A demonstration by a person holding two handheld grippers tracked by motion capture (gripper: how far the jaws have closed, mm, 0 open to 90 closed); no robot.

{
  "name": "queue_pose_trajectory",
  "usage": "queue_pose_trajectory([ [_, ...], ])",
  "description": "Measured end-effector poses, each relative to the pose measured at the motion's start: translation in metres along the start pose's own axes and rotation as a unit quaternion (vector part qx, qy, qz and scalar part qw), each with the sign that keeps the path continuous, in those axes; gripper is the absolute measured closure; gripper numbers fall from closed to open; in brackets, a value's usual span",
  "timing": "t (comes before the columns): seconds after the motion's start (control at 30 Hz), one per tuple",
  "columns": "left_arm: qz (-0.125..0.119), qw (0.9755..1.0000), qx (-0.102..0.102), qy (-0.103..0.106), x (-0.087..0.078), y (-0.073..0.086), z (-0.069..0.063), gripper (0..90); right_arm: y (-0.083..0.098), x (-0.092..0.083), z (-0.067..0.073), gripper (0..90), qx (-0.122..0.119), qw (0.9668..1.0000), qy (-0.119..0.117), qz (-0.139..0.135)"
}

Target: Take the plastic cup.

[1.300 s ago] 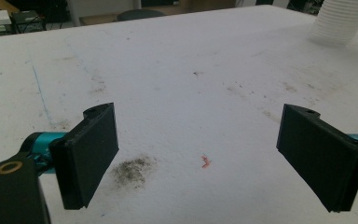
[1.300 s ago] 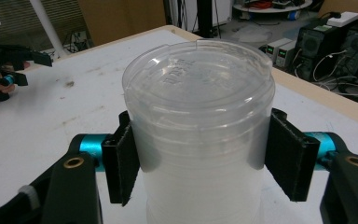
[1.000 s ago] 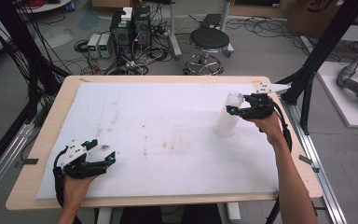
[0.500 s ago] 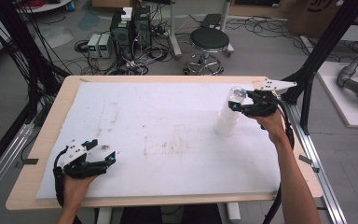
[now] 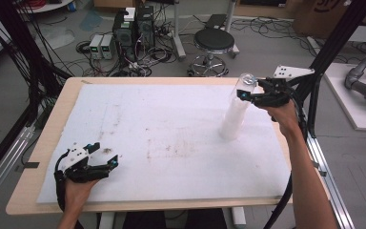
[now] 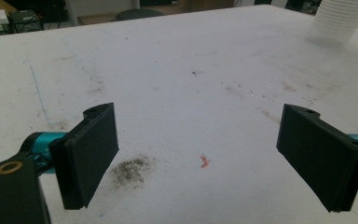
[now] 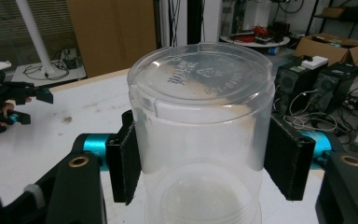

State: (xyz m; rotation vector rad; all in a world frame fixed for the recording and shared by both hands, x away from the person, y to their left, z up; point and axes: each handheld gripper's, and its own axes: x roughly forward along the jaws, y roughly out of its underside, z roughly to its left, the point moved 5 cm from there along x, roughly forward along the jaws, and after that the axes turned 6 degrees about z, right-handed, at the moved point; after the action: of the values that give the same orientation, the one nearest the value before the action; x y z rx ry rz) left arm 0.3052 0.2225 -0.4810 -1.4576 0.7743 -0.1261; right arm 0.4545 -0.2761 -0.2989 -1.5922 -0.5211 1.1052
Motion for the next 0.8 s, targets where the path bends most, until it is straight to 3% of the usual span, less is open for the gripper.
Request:
queue_pose_trajectory([
  [0.2,0.000,1.0000,0.000,0.001,0.000,0.000,0.000,12.5,-0.022,-0.010,0.003,36.6,-0.007,0.9999,0.007,-0.009],
  [0.4,0.001,1.0000,-0.001,0.002,0.000,0.000,0.000,12.5,-0.029,-0.012,0.009,36.5,-0.002,1.0000,0.005,0.004],
  [0.5,0.001,1.0000,-0.001,0.001,0.000,0.000,0.000,12.5,-0.030,-0.011,0.019,36.3,-0.002,0.9999,-0.008,0.010],
  [0.53,0.001,1.0000,-0.001,0.001,0.000,0.000,0.000,12.5,-0.031,-0.011,0.032,36.3,-0.009,0.9996,-0.025,0.010],
  [0.6,0.002,1.0000,-0.001,0.001,0.001,0.000,0.000,12.5,-0.032,-0.011,0.036,36.3,-0.011,0.9995,-0.027,0.008],
  [0.63,0.002,1.0000,0.000,0.001,0.001,0.000,0.000,12.5,-0.032,-0.010,0.048,36.4,-0.015,0.9991,-0.040,-0.005],
  [0.67,0.002,1.0000,0.001,0.001,0.001,0.000,0.000,12.5,-0.032,-0.010,0.048,36.4,-0.015,0.9991,-0.040,-0.005],
  [0.8,0.002,1.0000,0.002,0.003,0.000,0.000,-0.001,12.5,-0.026,-0.006,0.070,36.5,-0.009,0.9985,-0.053,-0.006],
])
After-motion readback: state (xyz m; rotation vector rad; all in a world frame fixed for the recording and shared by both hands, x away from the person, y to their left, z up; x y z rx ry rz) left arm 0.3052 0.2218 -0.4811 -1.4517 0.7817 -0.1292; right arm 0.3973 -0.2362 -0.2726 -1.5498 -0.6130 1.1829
